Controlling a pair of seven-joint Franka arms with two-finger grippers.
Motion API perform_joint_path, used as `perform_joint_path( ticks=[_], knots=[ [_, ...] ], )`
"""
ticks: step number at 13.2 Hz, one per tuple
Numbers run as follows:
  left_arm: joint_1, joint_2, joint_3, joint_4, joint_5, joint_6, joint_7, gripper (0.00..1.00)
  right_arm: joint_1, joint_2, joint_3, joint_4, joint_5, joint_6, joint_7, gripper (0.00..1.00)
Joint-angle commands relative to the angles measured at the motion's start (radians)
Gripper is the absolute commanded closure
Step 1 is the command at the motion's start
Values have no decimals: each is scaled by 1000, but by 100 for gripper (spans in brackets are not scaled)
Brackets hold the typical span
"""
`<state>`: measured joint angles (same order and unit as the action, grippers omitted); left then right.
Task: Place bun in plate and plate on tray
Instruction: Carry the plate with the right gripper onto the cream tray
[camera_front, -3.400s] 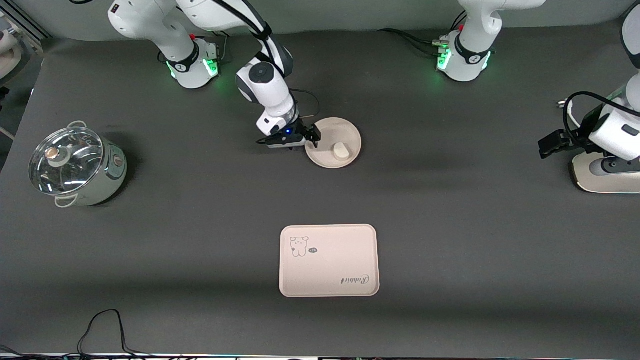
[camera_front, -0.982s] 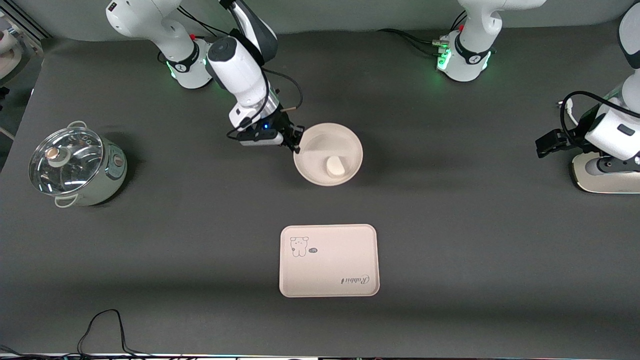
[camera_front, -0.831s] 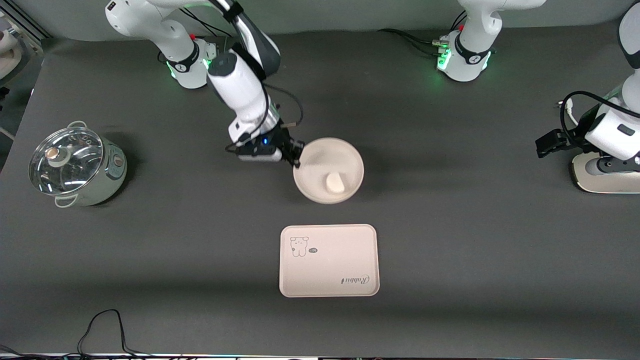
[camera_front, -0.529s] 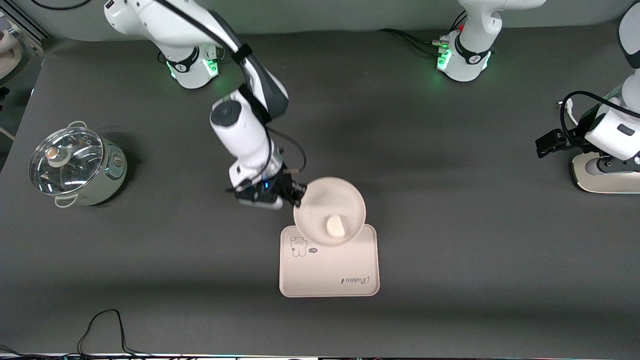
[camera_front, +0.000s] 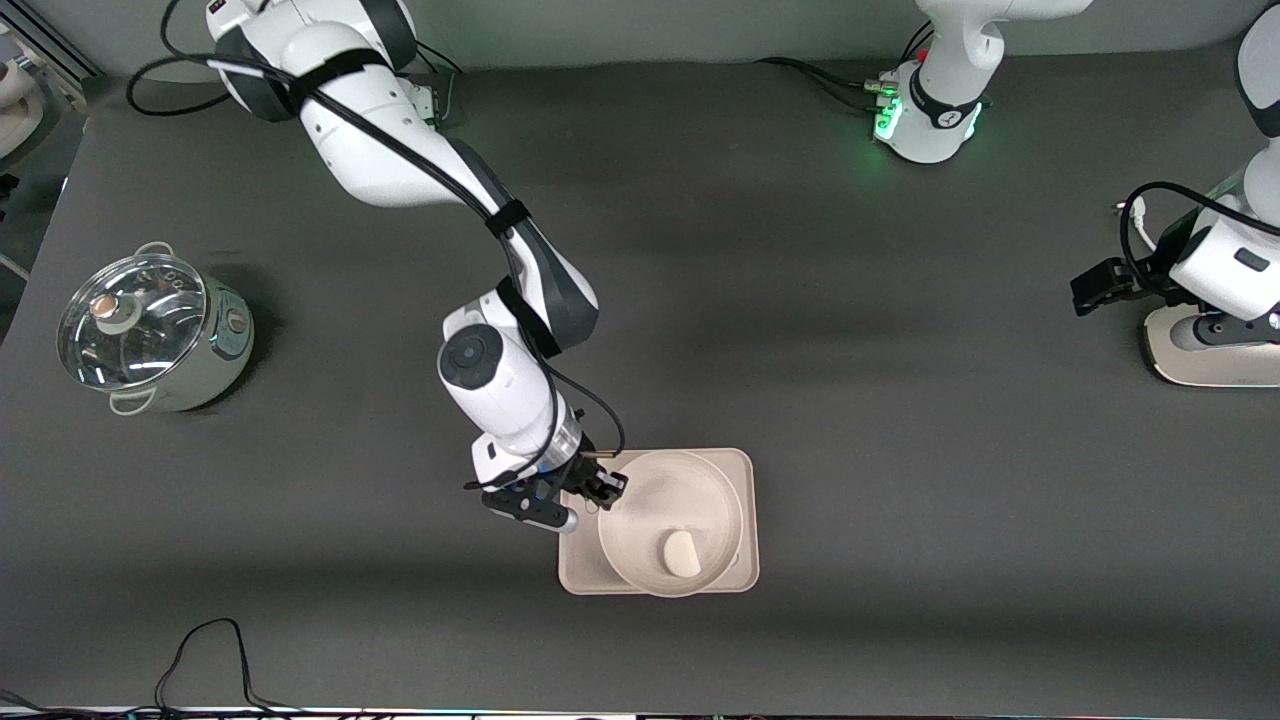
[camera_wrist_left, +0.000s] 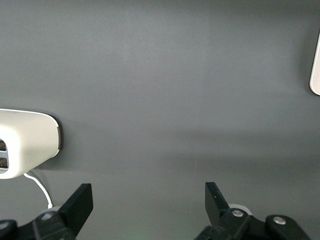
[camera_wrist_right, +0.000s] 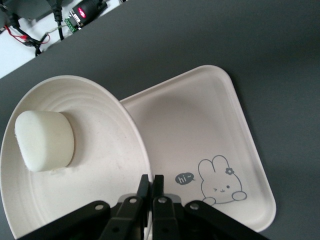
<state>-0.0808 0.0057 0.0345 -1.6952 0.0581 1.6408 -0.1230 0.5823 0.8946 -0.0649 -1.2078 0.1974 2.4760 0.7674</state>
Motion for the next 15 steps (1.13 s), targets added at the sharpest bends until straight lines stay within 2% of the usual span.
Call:
perform_joint_path(
  ticks=[1,4,9,10,11,12,15],
  knots=[
    [-8,-12,5,-3,-1,-12,13,0,-2,69,2,60,30,24,-23,100],
    [-8,-12,5,-3,-1,-12,13,0,-1,133,2,57,31,106,-23,100],
    [-8,-12,5,-3,-1,-12,14,0,2,144,4,33,31,109,-23,100],
    [-8,-12,5,-3,-1,-12,14,0,1,142,5,33,31,107,-23,70],
    [-8,-12,5,-3,-1,-12,14,0,-2,141,7,31,36,104,-22,17],
    [-8,-12,5,-3,-1,-12,14,0,-2,135,5,28,49,104,-22,0],
    [-8,-12,5,-3,-3,-12,14,0,-4,106,5,33,54,39,-16,0]
  ],
)
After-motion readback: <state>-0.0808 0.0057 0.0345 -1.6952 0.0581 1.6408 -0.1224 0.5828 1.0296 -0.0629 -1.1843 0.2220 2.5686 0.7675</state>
